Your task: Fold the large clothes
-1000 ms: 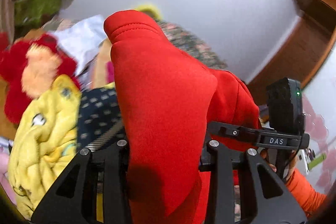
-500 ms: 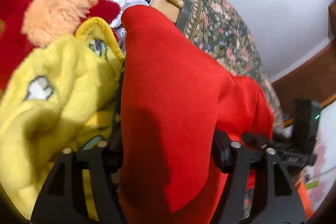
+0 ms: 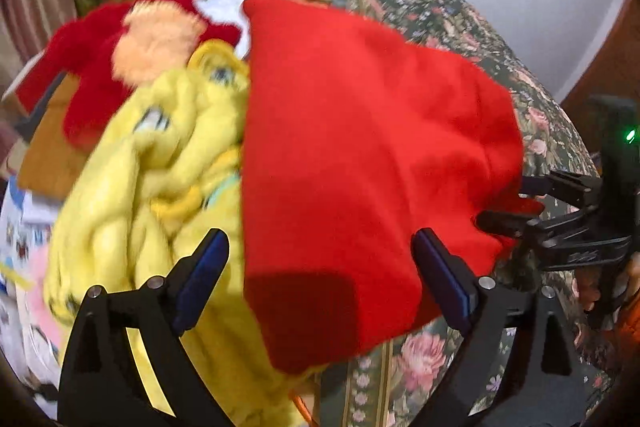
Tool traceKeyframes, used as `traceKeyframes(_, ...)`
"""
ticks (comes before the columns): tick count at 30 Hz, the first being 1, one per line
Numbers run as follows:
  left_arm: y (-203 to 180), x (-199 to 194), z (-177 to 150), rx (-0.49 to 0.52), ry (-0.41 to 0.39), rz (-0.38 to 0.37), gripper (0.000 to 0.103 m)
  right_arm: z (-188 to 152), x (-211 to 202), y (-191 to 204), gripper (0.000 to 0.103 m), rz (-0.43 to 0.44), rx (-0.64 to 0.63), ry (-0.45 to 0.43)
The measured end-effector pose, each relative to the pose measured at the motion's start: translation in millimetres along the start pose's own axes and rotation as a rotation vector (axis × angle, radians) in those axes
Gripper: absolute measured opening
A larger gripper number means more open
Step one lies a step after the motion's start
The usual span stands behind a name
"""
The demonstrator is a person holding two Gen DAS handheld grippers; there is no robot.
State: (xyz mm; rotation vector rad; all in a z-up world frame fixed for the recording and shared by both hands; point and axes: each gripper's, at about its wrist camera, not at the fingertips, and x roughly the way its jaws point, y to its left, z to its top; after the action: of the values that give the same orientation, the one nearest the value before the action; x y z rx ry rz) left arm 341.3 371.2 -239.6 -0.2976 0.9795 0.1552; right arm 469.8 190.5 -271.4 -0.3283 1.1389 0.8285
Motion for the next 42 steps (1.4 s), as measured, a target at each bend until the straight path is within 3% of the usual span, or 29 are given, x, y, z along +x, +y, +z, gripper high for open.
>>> traceKeyframes(6, 3.6, -15.7, -18.3, -0.011, 0.002, 0.005, 0.094, -29.5, -9.1, -14.8, 0.08, 0.017, 0.012, 0.034)
traceKeyframes(10, -10.9, -40.8, -23.2, 0.058, -0.021, 0.097, 0.094, -43.7, -51.8, -11.0, 0.08, -0.081, -0.075, -0.022)
traceKeyframes(12, -20.7, -58.2, -24.2, 0.069, -0.05, 0.1, 0.094, -49.1, -79.0, -4.7, 0.08, -0.111, -0.112, -0.076)
traceKeyframes(15, -37.1, -97.7, -23.3, 0.067, -0.134, 0.086, 0.094, -56.6, -128.2, 4.6, 0.08, -0.097, -0.125, -0.179)
traceKeyframes(21, -85.7, -201.8, -30.7, 0.103, -0.38, 0.086, 0.094, -69.1, -235.0, 31.6, 0.08, -0.032, -0.098, -0.412)
traceKeyframes(27, -130.8, -303.6, -59.9, 0.138, -0.638, 0.088, 0.094, -107.8, -347.8, 59.5, 0.08, 0.021, -0.072, -0.677)
traceKeyframes(31, -149.3, -345.5, -80.5, 0.139, -0.745, 0.096, 0.094, -145.6, -406.0, 84.3, 0.08, 0.015, -0.09, -0.819)
traceKeyframes(37, -166.4, -385.6, -120.7, 0.12, -0.873, 0.077, 0.094, -203.2, -453.8, 115.1, 0.08, -0.004, -0.099, -0.966)
traceKeyframes(42, -181.9, -397.9, -149.0, 0.138, -0.915, 0.096, 0.094, -238.9, -464.6, 130.1, 0.08, -0.02, -0.084, -0.999)
